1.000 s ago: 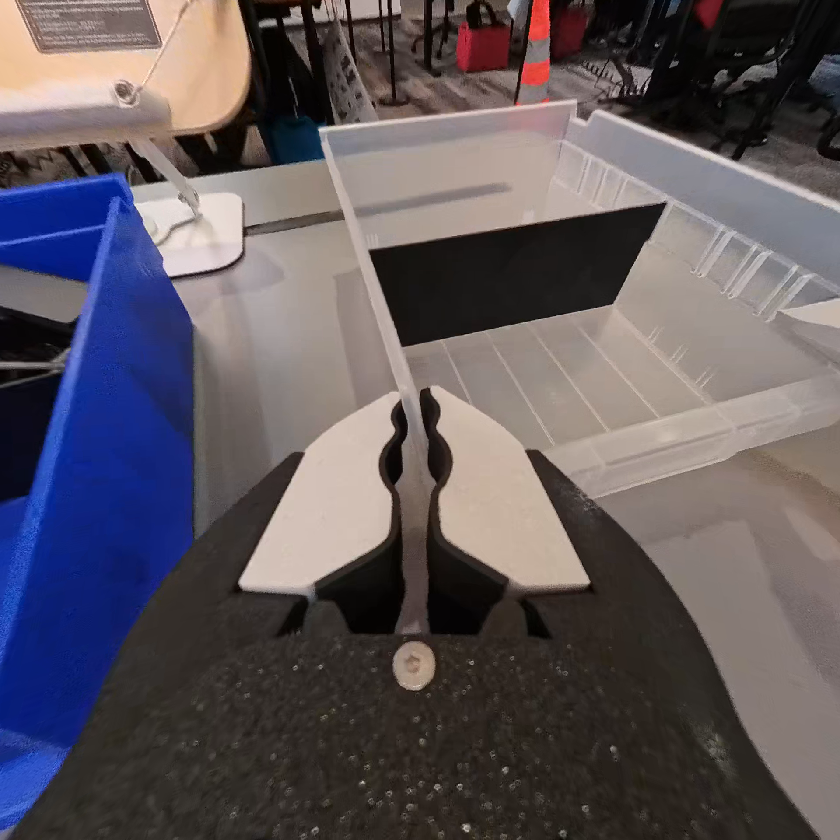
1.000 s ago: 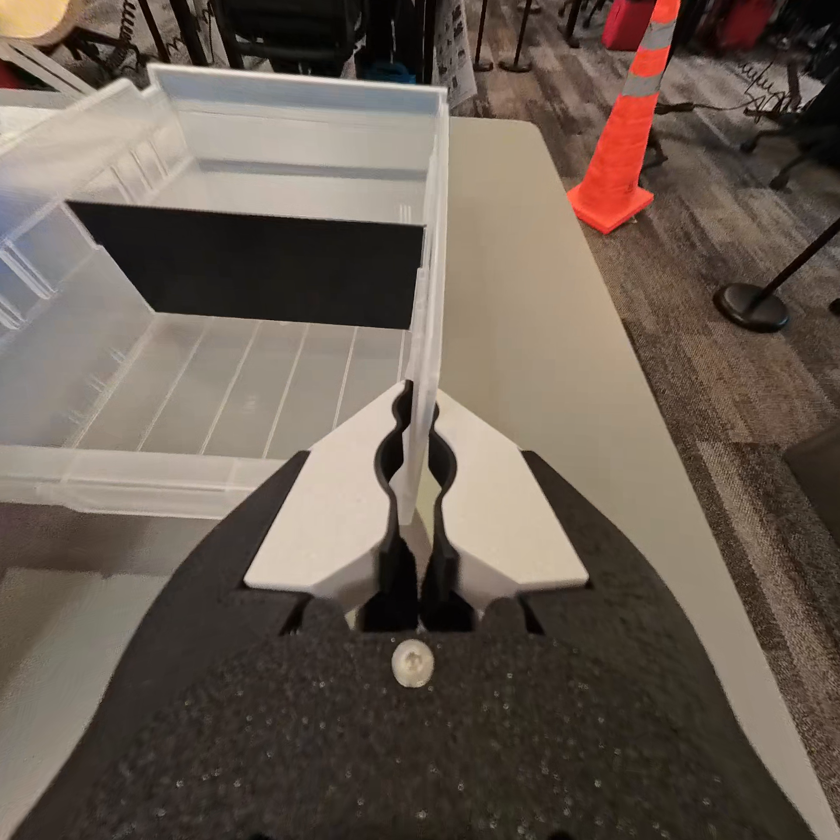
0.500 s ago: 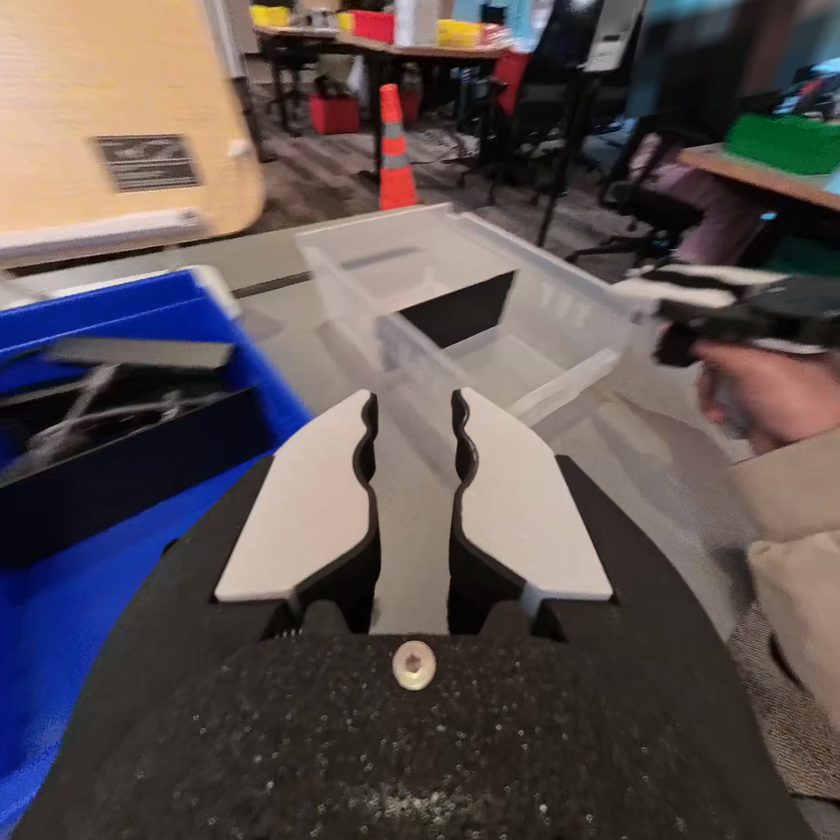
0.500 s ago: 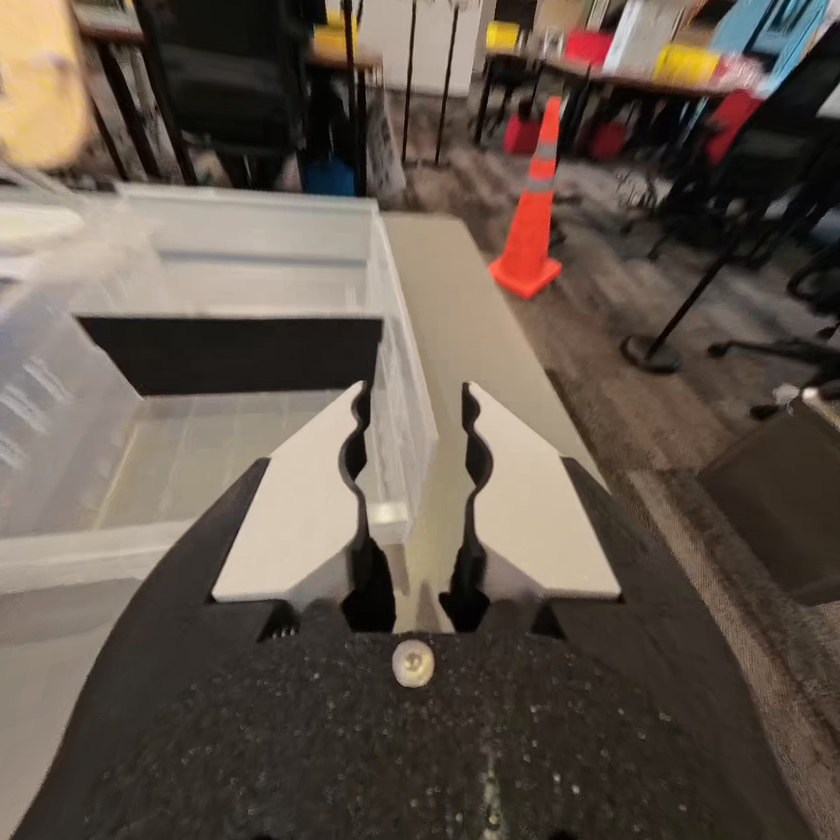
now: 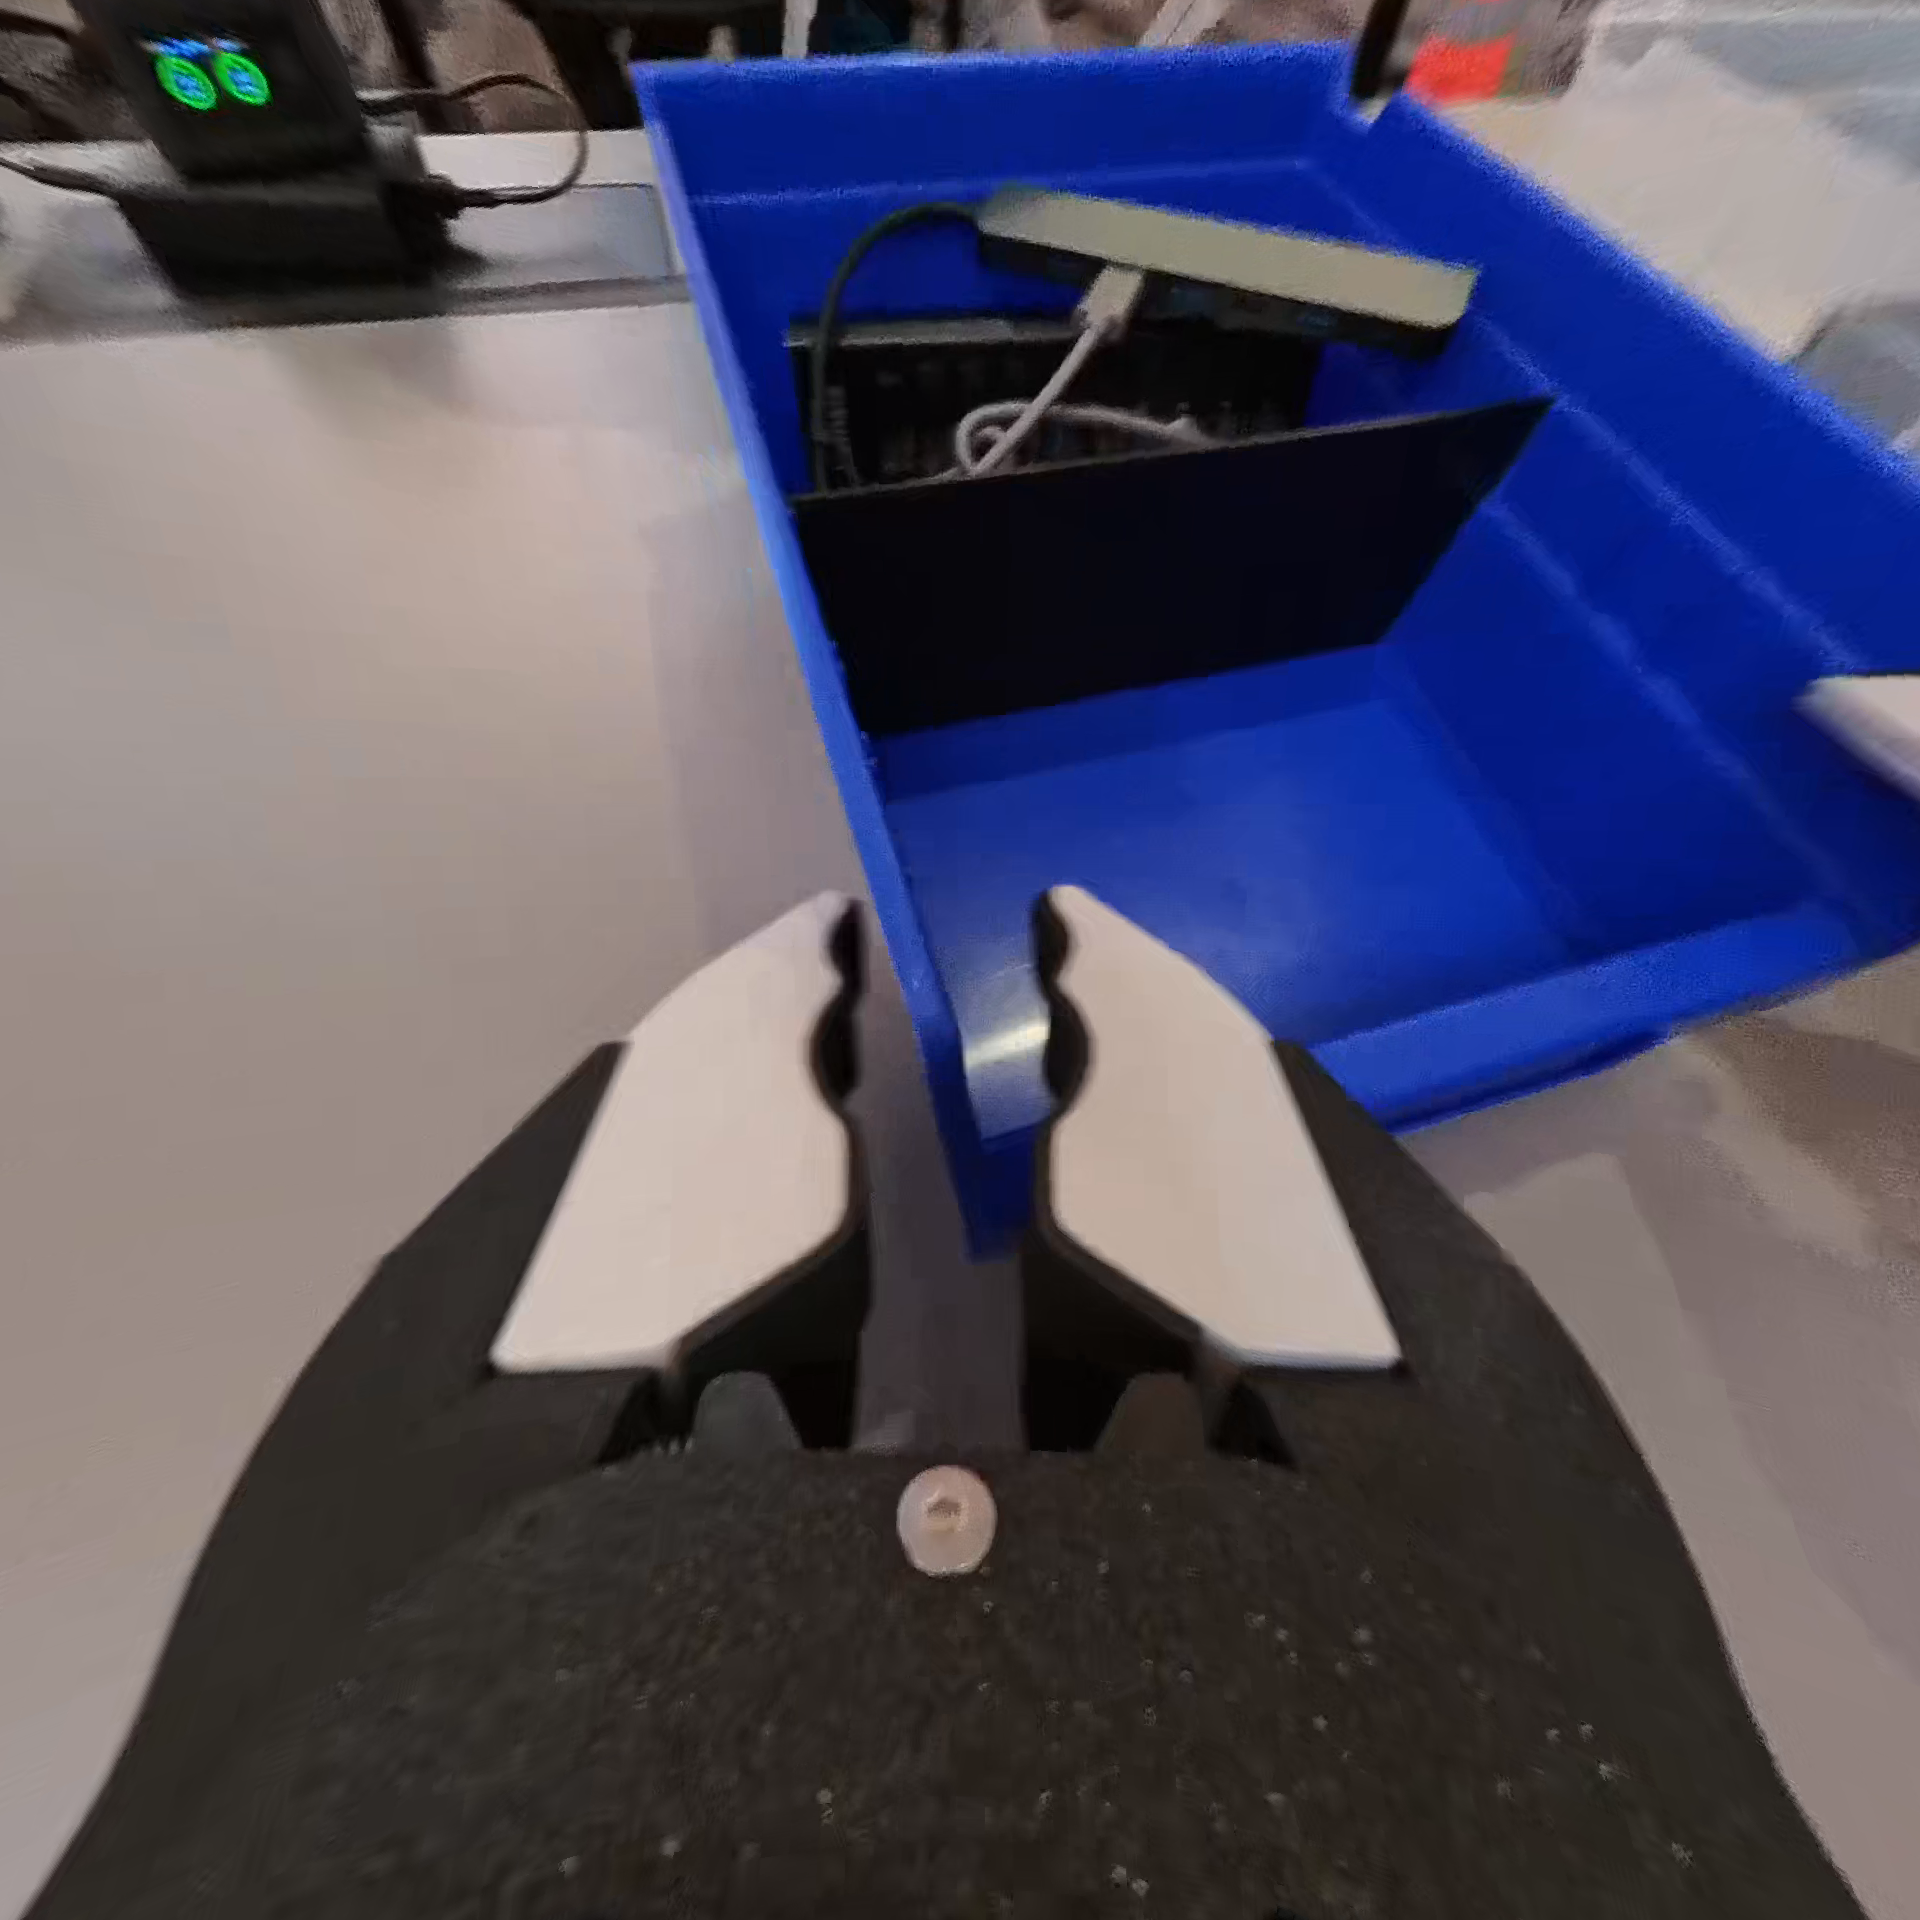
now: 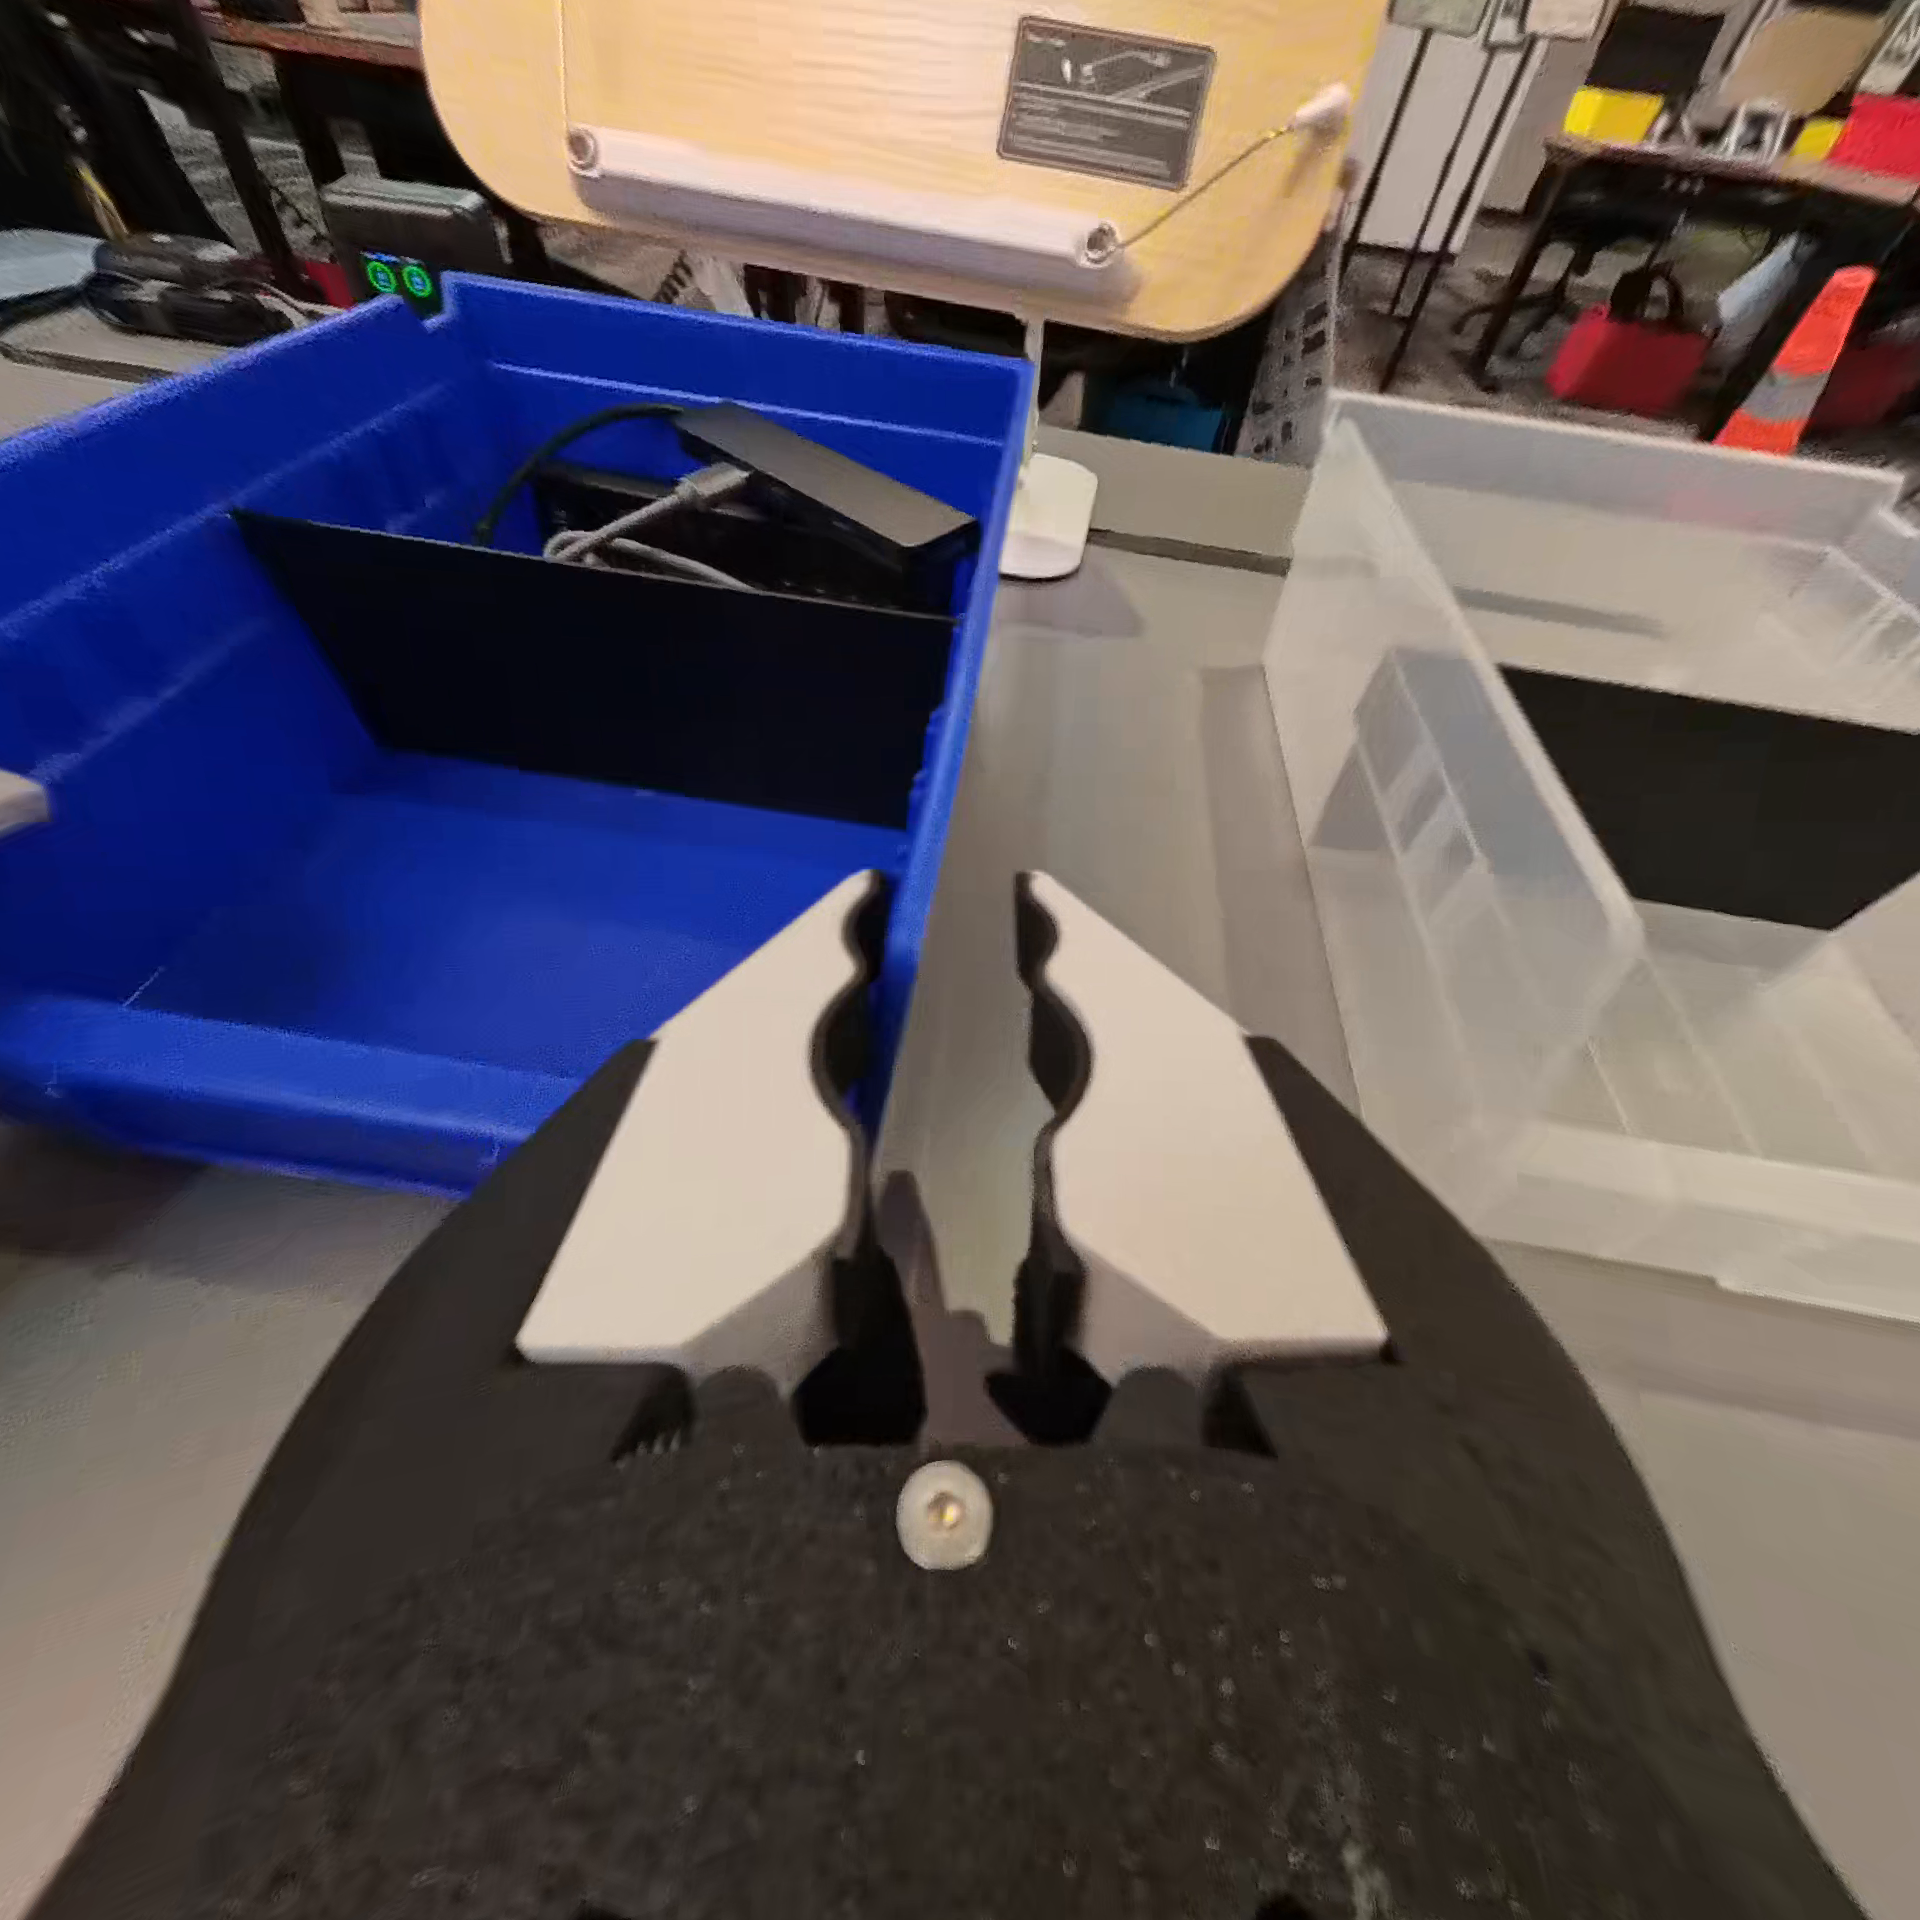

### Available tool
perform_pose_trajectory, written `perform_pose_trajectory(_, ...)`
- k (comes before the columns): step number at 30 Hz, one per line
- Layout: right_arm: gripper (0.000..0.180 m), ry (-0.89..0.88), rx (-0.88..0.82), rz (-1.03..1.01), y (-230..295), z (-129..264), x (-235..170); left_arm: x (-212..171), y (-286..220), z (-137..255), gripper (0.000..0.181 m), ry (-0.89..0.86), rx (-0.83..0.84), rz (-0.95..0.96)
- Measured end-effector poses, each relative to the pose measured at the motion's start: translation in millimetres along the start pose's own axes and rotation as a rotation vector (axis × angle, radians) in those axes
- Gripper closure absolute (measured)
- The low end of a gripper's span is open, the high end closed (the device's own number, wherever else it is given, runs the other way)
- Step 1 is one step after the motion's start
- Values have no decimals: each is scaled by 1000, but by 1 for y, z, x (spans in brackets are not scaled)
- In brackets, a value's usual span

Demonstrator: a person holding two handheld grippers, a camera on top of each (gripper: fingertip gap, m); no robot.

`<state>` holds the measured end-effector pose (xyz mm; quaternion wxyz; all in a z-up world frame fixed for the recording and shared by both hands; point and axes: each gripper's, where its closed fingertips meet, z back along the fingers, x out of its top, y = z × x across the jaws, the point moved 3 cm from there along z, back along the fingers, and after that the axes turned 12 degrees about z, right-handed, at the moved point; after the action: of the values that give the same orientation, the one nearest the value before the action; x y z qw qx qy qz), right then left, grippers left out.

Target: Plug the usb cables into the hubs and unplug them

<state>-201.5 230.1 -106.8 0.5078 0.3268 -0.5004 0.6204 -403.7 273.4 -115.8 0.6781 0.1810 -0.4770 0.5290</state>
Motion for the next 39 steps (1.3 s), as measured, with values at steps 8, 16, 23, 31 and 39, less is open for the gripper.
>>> perform_pose_trajectory(8, 177, 67, -17, -78, 36, -1, 14, 8, 32, 11, 176, 26, 63, -5)
perform_pose_trajectory(16, 175, -49, 72, -3, 149, -20, 68, 47, 146, 58, 178, -75, 201, -6)
perform_pose_trajectory(23, 176, 29, 135, 17, 237, -50, 92, 40, 238, 70, 178, -25, 248, 85)
perform_pose_trajectory(31, 151, 84, 534, -207, 262, -18, 76, 47, 260, 68, 177, -88, 284, 154)
perform_pose_trajectory(39, 130, 0, 900, -87, 170, 71, 31, 51, 261, 81, 167, -112, 358, 111)
